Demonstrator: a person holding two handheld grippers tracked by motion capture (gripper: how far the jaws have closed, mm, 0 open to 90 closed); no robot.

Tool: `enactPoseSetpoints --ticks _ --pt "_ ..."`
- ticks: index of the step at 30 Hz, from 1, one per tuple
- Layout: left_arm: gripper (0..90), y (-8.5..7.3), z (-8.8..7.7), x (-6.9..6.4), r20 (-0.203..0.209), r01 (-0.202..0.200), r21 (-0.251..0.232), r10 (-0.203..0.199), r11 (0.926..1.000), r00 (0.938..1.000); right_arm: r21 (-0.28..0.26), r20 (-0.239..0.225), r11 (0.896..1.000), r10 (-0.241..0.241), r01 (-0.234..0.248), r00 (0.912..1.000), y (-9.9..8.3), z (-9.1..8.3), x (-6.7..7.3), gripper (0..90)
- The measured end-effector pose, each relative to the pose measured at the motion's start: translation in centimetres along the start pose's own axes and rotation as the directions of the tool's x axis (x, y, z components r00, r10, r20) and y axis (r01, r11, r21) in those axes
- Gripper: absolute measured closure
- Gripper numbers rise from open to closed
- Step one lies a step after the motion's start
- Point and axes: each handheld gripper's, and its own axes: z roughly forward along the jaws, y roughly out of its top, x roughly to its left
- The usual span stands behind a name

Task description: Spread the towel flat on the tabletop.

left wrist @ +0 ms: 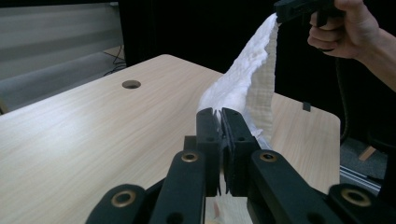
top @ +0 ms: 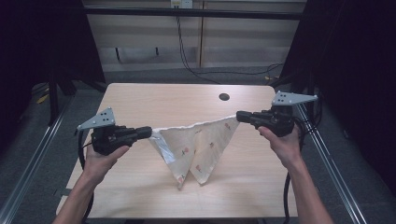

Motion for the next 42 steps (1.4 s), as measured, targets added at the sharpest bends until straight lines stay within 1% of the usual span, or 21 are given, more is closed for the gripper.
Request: enactPoseSetpoints --ticks 2,4,6,7,10,13,15,17,19,21,23,25,26,27,30,31,33,35,38,40,42 --pt "87.0 0.4 -0.3 -0.1 -0.001 -0.006 -0.011 0.006 0.9999 1.0 0.0 0.001 1.0 -0.011 0.011 0.9999 0.5 -0.3 0.3 88.3" --pt "87.0 1.0 -0.7 -0.4 -0.004 -0.016 -0.023 0.016 0.9996 0.9999 0.015 -0.019 1.0 -0.026 0.026 0.9995 1.0 -0.6 0.8 88.4" --pt "87.0 1.3 -1.3 -1.0 0.0 -0.024 -0.032 0.024 0.9992 0.9997 0.017 -0.026 0.999 -0.039 0.04 0.9989 1.3 -0.9 1.3 88.4" --pt "87.0 1.5 -1.7 -1.4 -0.004 -0.042 -0.035 0.042 0.9985 0.9991 0.013 -0.029 0.999 -0.044 0.045 0.9986 1.4 -1.0 1.6 88.4" --pt "87.0 1.8 -2.6 -2.1 0.005 -0.049 -0.062 0.049 0.9969 0.9988 -0.003 -0.044 0.998 -0.067 0.067 0.9968 1.6 -1.8 2.8 88.4" --pt "87.0 2.4 -3.3 -3.0 0.004 -0.071 -0.057 0.071 0.9958 0.9974 -0.011 -0.045 0.997 -0.082 0.082 0.9956 1.9 -2.6 3.6 88.4" --pt "87.0 2.8 -3.8 -3.9 -0.011 -0.098 -0.049 0.097 0.994 0.9952 -0.016 -0.066 0.996 -0.09 0.089 0.9938 2.1 -3.3 4.1 88.4" --pt "87.0 3.2 -4.4 -4.7 -0.018 -0.11 -0.055 0.109 0.9924 0.9938 -0.018 -0.075 0.994 -0.106 0.105 0.9916 2.2 -3.9 4.8 88.4" --pt "87.0 3.5 -4.8 -5.3 -0.015 -0.116 -0.068 0.115 0.9909 0.9932 -0.037 -0.077 0.993 -0.111 0.108 0.9908 2.2 -4.6 5.3 88.4" --pt "87.0 3.6 -4.9 -5.6 -0.015 -0.12 -0.069 0.119 0.9904 0.9928 -0.062 -0.087 0.993 -0.105 0.1 0.9907 2.1 -5.2 5.5 88.4" --pt "87.0 3.5 -4.5 -5.4 -0.014 -0.117 -0.058 0.117 0.9914 0.9931 -0.055 -0.061 0.993 -0.104 0.101 0.9926 1.8 -5.3 5.4 88.4" --pt "87.0 3.0 -3.5 -4.7 -0.01 -0.094 -0.042 0.093 0.9947 0.9956 -0.049 -0.058 0.995 -0.088 0.085 0.9945 1.2 -5.0 4.9 88.4" --pt "87.0 2.6 -2.9 -4.1 -0.012 -0.078 -0.029 0.078 0.9965 0.9969 -0.04 -0.047 0.996 -0.078 0.077 0.9958 0.8 -4.7 4.6 88.4" --pt "87.0 2.1 -1.9 -3.2 0.006 -0.041 -0.016 0.041 0.999 0.9991 -0.034 -0.04 0.997 -0.072 0.071 0.9966 0.3 -4.2 4.1 88.4" --pt "86.9 1.0 -0.4 -2.1 0.004 -0.003 0.015 0.003 0.9999 1.0 -0.019 -0.041 1.0 -0.022 0.022 0.9989 -1.0 -2.9 2.5 88.4" --pt "86.9 0.8 0.0 -1.8 0.008 0.011 0.009 -0.011 0.9999 0.9999 -0.018 -0.044 1.0 -0.012 0.011 0.999 -1.4 -2.5 2.1 88.4" --pt "86.9 0.4 0.4 -1.2 0.007 0.016 0.011 -0.016 0.9998 0.9998 -0.009 -0.039 1.0 0.011 -0.011 0.9992 -2.0 -1.9 1.2 88.4" --pt "86.9 0.1 0.8 -0.6 0.002 0.038 0.018 -0.038 0.9991 0.9993 0.003 -0.038 1.0 0.025 -0.025 0.9989 -2.3 -1.2 0.6 88.4" --pt "86.9 -0.3 1.1 0.0 -0.004 0.06 0.02 -0.06 0.998 0.9982 0.029 -0.026 0.999 0.034 -0.033 0.9991 -2.7 -0.4 0.0 88.4" --pt "86.8 -0.7 1.3 0.3 0.006 0.073 0.022 -0.073 0.9971 0.9973 0.038 -0.016 0.998 0.042 -0.041 0.999 -2.8 -0.1 -0.2 88.4" --pt "86.8 -0.9 1.3 0.5 -0.009 0.076 0.031 -0.076 0.9966 0.9971 0.037 -0.017 0.998 0.044 -0.044 0.9989 -3.0 0.1 -0.4 88.4"
